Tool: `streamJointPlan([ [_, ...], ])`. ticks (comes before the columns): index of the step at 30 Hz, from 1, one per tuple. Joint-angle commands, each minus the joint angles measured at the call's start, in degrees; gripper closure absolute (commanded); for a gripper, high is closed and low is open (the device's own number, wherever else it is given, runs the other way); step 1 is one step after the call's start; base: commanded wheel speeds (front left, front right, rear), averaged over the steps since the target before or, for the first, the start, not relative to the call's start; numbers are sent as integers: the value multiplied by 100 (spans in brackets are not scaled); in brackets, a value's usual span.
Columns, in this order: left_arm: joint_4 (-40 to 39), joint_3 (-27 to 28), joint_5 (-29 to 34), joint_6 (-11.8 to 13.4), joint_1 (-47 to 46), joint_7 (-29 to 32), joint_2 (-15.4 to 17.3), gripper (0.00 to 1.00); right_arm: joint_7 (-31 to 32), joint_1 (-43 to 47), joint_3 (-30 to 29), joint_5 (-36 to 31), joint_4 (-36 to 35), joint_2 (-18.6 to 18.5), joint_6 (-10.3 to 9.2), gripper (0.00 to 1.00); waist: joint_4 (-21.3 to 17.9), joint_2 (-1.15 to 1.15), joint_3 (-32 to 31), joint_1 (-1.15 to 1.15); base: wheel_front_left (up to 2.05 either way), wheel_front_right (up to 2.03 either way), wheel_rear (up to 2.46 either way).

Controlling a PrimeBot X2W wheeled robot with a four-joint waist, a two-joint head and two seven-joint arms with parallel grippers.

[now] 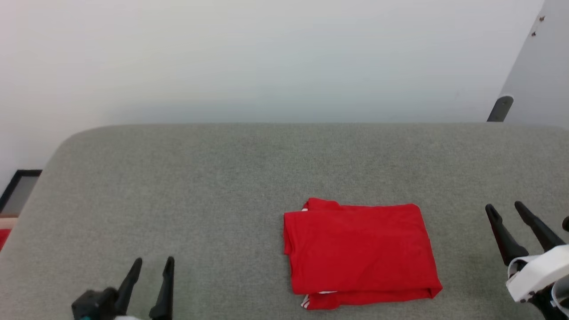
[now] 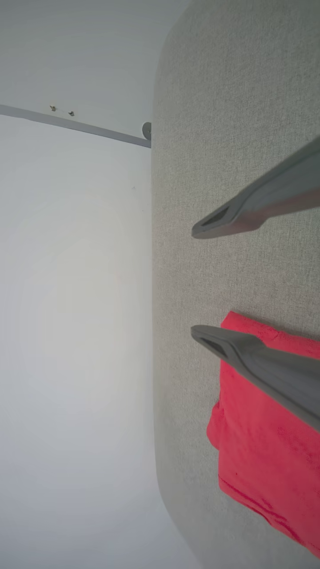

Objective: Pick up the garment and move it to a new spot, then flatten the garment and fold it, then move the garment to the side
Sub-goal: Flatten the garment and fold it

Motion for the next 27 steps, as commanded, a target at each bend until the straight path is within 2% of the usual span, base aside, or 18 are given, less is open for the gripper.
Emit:
streamJointPlan([
  [1,-53,44,53,-14,110,2,7,0,-37,111,-56,-31,-55,32,-3,0,42,0,-87,0,0,0,0],
  [8,-405,242,218,-14,598,2,12,0,-89,742,-464,-212,-479,129,-3,0,127,0,-232,0,0,0,0],
  [16,-871,514,323,35,1142,2,-45,0,24,1593,-1196,-494,-1025,236,-4,0,163,0,-342,0,0,0,0],
  [27,-1406,590,418,137,1684,2,-124,0,504,2551,-2319,-1080,-2085,728,-4,0,125,0,-383,0,0,0,0],
])
